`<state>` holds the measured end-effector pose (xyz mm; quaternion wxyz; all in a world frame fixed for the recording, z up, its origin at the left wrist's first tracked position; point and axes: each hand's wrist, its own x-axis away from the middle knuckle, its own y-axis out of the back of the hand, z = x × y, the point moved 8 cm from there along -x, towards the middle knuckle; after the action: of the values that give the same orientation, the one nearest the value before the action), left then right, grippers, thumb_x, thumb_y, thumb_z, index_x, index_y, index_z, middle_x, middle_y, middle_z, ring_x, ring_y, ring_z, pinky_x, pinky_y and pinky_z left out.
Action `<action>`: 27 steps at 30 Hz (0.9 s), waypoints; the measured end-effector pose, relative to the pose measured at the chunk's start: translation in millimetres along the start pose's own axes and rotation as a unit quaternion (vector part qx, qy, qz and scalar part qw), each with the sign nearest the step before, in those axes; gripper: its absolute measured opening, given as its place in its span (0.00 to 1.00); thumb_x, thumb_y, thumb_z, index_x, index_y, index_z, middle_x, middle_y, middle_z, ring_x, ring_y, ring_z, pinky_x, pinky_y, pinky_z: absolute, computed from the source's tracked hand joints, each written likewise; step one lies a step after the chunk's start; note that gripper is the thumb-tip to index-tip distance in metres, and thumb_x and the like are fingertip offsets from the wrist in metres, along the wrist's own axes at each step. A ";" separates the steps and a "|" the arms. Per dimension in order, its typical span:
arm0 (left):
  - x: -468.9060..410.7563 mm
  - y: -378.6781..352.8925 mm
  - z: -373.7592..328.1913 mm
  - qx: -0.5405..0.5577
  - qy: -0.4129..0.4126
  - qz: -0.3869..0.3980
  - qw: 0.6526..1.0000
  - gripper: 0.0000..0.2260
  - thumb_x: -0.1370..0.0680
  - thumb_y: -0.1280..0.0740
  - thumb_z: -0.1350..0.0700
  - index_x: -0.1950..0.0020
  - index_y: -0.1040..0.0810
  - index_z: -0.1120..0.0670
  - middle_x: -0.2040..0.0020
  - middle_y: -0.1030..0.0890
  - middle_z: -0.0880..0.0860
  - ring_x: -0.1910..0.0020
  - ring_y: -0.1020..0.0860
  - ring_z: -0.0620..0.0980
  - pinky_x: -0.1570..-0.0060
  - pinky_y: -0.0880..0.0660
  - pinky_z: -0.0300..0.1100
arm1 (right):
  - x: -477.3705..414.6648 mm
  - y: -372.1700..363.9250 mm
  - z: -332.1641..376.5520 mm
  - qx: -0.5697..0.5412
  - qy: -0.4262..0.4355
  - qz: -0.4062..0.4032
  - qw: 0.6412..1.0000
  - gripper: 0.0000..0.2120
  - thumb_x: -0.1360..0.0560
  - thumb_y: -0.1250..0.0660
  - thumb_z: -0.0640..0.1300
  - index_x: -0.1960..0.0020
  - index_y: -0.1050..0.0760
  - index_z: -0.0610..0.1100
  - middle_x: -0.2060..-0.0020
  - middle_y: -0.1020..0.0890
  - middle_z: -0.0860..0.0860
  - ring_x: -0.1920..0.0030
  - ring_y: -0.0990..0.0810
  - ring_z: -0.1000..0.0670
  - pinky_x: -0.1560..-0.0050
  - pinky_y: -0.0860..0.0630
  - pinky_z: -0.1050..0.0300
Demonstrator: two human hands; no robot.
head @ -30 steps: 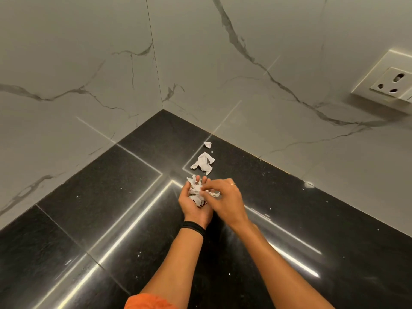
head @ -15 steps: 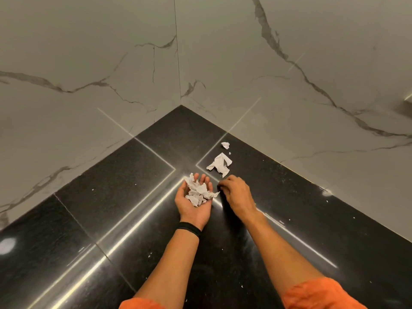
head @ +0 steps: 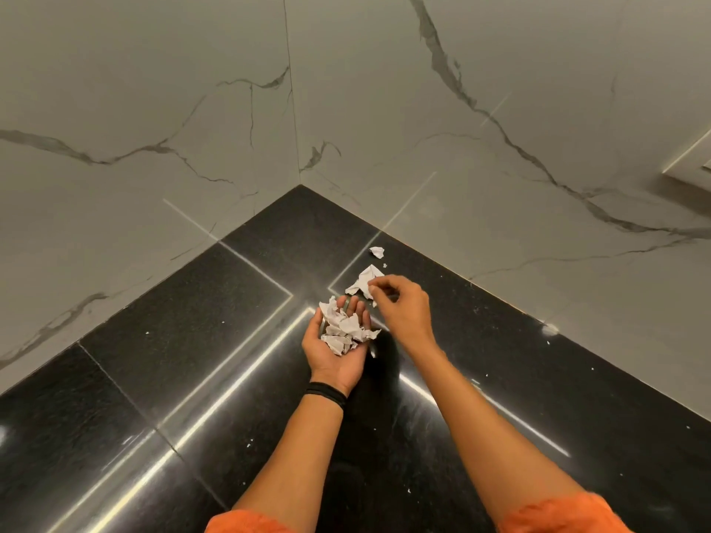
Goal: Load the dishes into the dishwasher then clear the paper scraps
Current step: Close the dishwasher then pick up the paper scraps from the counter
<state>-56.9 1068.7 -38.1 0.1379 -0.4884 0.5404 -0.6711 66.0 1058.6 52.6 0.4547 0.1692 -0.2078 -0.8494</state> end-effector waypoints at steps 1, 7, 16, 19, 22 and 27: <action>-0.2 0.7 -3.9 -0.003 -0.006 -0.005 1.000 0.18 0.19 0.38 0.48 0.39 0.20 0.60 0.41 0.18 0.60 0.40 0.21 0.58 0.32 0.29 0.51 | -10.7 -3.0 -7.6 0.038 0.006 0.002 0.999 0.07 0.22 0.30 0.42 0.45 0.16 0.49 0.51 0.16 0.56 0.53 0.18 0.57 0.45 0.20 0.53; -11.6 7.8 -23.5 -0.001 -0.028 -0.025 0.999 0.18 0.19 0.38 0.50 0.35 0.21 0.60 0.36 0.20 0.60 0.34 0.23 0.58 0.30 0.30 0.52 | -62.2 -56.2 -50.8 0.301 0.051 0.209 0.929 0.29 0.19 0.34 0.40 0.21 0.37 0.51 0.18 0.45 0.50 0.19 0.51 0.38 0.23 0.43 0.41; -11.8 18.2 -14.9 -0.020 -0.030 -0.046 0.998 0.18 0.19 0.38 0.49 0.36 0.21 0.59 0.42 0.17 0.58 0.36 0.22 0.58 0.30 0.30 0.51 | 9.4 -21.5 -69.1 0.265 0.094 0.110 0.953 0.13 0.18 0.39 0.46 0.38 0.20 0.55 0.42 0.19 0.53 0.46 0.26 0.56 0.45 0.28 0.60; -5.1 17.5 -9.7 -0.029 -0.035 -0.049 0.998 0.18 0.19 0.37 0.49 0.35 0.21 0.58 0.42 0.18 0.58 0.37 0.22 0.58 0.31 0.29 0.50 | 14.5 19.4 -65.3 0.188 0.040 0.001 0.981 0.12 0.21 0.34 0.38 0.42 0.16 0.49 0.48 0.14 0.52 0.48 0.20 0.47 0.46 0.27 0.57; 1.2 11.5 -0.2 -0.041 -0.026 -0.046 0.998 0.16 0.20 0.37 0.50 0.38 0.20 0.58 0.44 0.17 0.57 0.39 0.21 0.57 0.31 0.29 0.50 | 19.1 39.6 -53.9 0.031 -0.026 -0.060 0.997 0.14 0.21 0.32 0.38 0.43 0.15 0.53 0.48 0.14 0.58 0.53 0.18 0.57 0.49 0.23 0.58; 5.9 3.8 21.7 -0.049 0.013 -0.022 0.998 0.13 0.22 0.35 0.50 0.44 0.20 0.57 0.47 0.18 0.57 0.44 0.20 0.55 0.28 0.33 0.49 | 40.8 11.8 3.0 -0.022 0.052 0.025 0.998 0.13 0.23 0.29 0.42 0.41 0.17 0.55 0.53 0.16 0.60 0.50 0.19 0.57 0.48 0.21 0.56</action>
<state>-43.6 1050.3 -39.8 0.0920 -0.4977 0.5637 -0.6527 51.3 1018.9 57.1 0.4899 0.1976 -0.1691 -0.8321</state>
